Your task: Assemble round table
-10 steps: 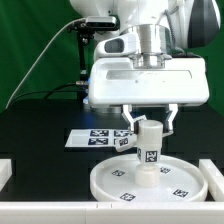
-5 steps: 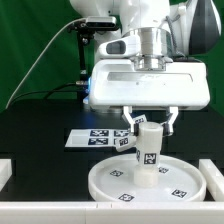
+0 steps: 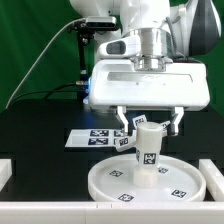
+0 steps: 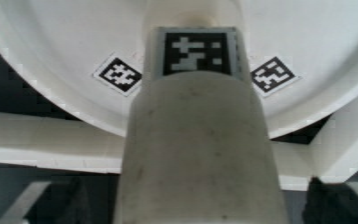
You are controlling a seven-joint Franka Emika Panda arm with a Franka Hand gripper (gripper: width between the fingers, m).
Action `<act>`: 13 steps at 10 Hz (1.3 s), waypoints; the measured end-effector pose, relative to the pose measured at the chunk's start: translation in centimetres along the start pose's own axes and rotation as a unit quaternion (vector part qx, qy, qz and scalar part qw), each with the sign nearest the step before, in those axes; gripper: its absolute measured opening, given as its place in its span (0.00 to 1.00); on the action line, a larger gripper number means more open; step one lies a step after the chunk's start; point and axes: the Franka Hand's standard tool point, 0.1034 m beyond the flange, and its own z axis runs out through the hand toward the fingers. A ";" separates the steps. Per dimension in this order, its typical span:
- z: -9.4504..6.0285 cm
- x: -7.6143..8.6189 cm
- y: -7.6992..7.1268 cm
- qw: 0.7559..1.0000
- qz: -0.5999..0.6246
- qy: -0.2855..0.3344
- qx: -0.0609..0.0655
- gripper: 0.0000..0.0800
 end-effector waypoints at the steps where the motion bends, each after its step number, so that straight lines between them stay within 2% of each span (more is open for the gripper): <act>1: 0.0 0.0 0.0 1.000 0.000 -0.001 0.000 0.80; 2: -0.1 -0.2 -0.5 1.000 0.005 -0.025 0.017 0.80; 3: -0.6 0.6 -0.5 0.999 0.010 -0.036 0.027 0.81; 5: -0.8 0.9 -1.8 0.991 0.032 -0.107 0.068 0.81; 6: -0.7 1.3 -1.5 0.989 0.029 -0.126 0.073 0.81; 7: -0.6 0.8 -1.3 0.982 0.021 -0.168 0.081 0.81; 8: -0.5 0.4 -0.4 0.975 0.011 -0.205 0.084 0.81; 9: -0.3 0.3 0.4 0.973 0.008 -0.215 0.083 0.81; 10: -0.4 -0.7 0.6 0.963 0.007 -0.255 0.091 0.81; 13: 0.0 -1.0 0.1 0.964 0.000 -0.252 0.085 0.81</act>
Offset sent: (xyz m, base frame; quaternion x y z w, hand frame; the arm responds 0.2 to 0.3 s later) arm 0.0127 -0.0108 0.0212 -0.0048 -0.1158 0.0088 0.9932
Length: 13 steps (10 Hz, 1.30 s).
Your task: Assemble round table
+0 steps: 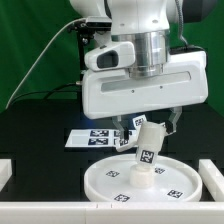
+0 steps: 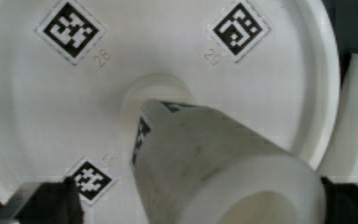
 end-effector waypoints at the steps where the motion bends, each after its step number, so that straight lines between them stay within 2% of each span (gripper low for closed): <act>1: 0.0 0.0 -0.1 1.000 -0.001 0.000 0.000 0.81; 5: 0.0 0.2 0.5 1.000 -0.004 0.006 -0.002 0.81; 7: 0.0 0.2 0.6 1.000 -0.003 0.006 -0.002 0.51; 11: 0.1 0.1 0.5 0.991 0.132 0.006 -0.001 0.51; 13: 0.2 0.3 0.4 0.968 0.252 0.009 0.006 0.51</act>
Offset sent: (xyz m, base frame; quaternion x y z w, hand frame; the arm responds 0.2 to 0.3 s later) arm 0.0065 -0.0101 0.0019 -0.0076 0.0230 -0.0595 0.9979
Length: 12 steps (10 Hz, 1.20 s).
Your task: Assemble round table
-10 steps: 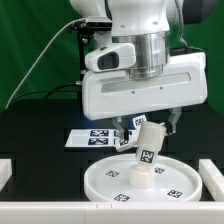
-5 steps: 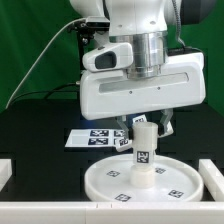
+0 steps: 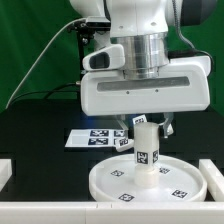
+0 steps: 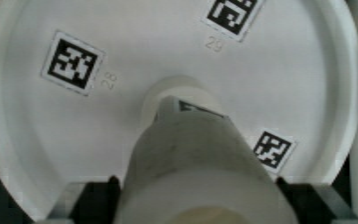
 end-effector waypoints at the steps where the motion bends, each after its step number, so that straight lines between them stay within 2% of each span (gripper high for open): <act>1: 0.0 0.1 -0.1 0.998 0.064 0.004 0.004 0.51; 2: 0.1 0.2 -0.2 0.989 0.148 0.012 0.016 0.51; 3: 0.2 0.4 0.3 0.972 0.230 0.030 0.033 0.51; 4: 0.2 0.4 0.4 0.955 0.291 0.035 0.040 0.51; 6: 0.2 0.4 0.5 0.948 0.315 0.034 0.042 0.51; 7: 0.2 0.4 0.5 0.954 0.296 0.035 0.041 0.51; 8: 0.2 0.4 0.4 0.954 0.294 0.034 0.040 0.71; 9: 0.1 0.2 -0.2 0.978 0.206 0.028 0.018 0.78; 10: 0.0 0.5 -0.5 0.995 0.092 0.029 0.007 0.78; 11: 0.0 0.7 -0.5 0.999 0.027 0.024 0.005 0.81; 12: 0.1 0.7 -0.5 0.999 0.021 0.025 0.005 0.81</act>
Offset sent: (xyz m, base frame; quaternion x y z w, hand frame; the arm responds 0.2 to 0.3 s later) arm -0.0052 0.0141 -0.0203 0.0432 0.0134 0.3577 0.9327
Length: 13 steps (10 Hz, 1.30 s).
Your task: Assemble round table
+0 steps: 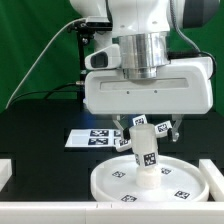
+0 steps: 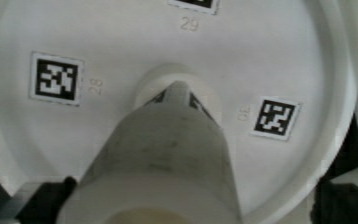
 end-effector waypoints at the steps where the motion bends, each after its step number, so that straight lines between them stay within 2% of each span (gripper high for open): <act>1: 0.0 0.0 0.0 0.999 -0.044 0.000 -0.001 0.81; 2: 0.0 0.0 0.1 0.997 -0.083 0.000 -0.001 0.81; 3: 0.1 0.0 0.2 0.987 -0.163 -0.001 -0.008 0.81; 4: 0.4 -0.1 0.2 0.964 -0.265 -0.003 -0.019 0.81; 6: 0.6 -0.2 0.3 0.944 -0.329 0.007 -0.021 0.81; 7: 0.6 -0.2 0.4 0.946 -0.324 0.006 -0.021 0.81; 9: 0.6 -0.3 0.3 0.948 -0.317 0.007 -0.021 0.51; 12: 0.7 -0.3 0.3 0.977 -0.214 0.009 -0.018 0.51; 13: 0.7 -0.3 0.0 0.986 -0.163 0.019 -0.021 0.51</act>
Offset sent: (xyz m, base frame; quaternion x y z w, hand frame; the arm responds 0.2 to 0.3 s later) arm 0.0047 -0.0008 -0.0066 -0.0459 0.0031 -0.4769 0.8778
